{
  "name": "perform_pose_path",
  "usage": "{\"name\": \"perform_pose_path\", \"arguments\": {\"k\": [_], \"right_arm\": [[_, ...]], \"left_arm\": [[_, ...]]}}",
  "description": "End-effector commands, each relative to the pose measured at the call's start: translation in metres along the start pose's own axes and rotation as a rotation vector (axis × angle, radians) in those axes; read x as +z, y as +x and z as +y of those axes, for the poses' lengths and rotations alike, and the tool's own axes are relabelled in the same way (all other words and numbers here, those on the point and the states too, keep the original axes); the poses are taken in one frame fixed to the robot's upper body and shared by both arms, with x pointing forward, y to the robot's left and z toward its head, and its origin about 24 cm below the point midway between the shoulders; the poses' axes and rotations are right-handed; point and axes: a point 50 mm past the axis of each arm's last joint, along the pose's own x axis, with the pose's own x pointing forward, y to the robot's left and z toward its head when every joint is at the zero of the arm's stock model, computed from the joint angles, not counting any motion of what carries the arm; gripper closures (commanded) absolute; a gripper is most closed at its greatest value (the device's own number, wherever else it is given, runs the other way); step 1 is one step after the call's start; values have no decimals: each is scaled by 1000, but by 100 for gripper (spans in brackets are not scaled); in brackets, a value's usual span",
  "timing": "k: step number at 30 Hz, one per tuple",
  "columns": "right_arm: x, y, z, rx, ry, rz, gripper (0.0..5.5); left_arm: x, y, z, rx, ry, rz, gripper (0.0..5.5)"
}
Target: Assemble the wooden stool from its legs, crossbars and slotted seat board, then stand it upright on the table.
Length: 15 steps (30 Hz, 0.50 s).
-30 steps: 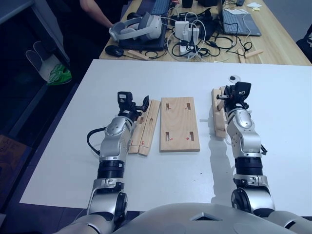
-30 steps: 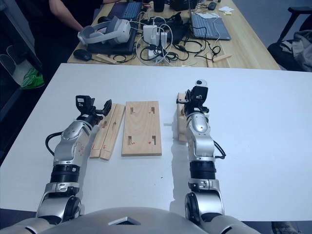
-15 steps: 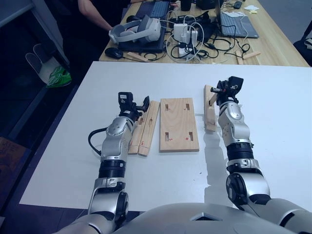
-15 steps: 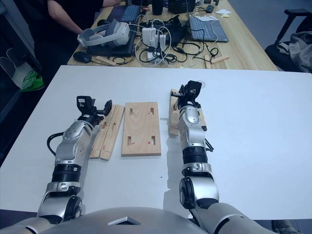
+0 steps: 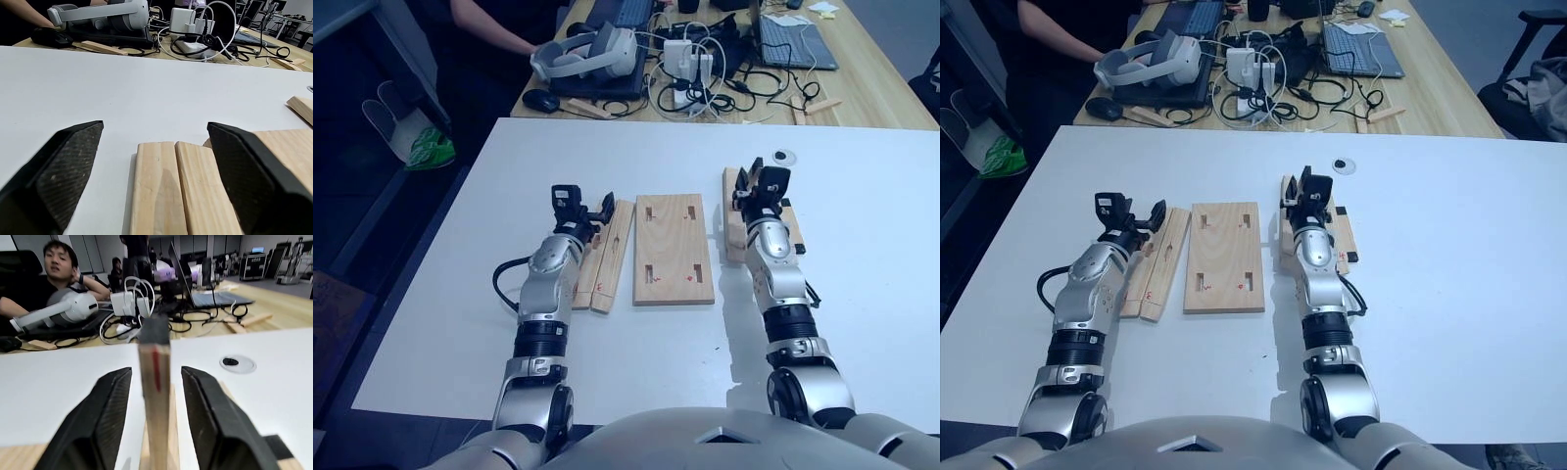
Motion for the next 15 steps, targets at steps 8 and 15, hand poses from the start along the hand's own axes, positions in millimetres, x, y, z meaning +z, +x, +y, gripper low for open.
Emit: {"name": "perform_pose_path", "arguments": {"k": [8, 15], "right_arm": [[131, 29, 2, 5, 3, -325, 328], [-29, 31, -22, -56, 193, 377, 328]], "left_arm": [[1, 2, -5, -27, 5, 0, 158], [2, 5, -10, -40, -1, -5, 158]]}}
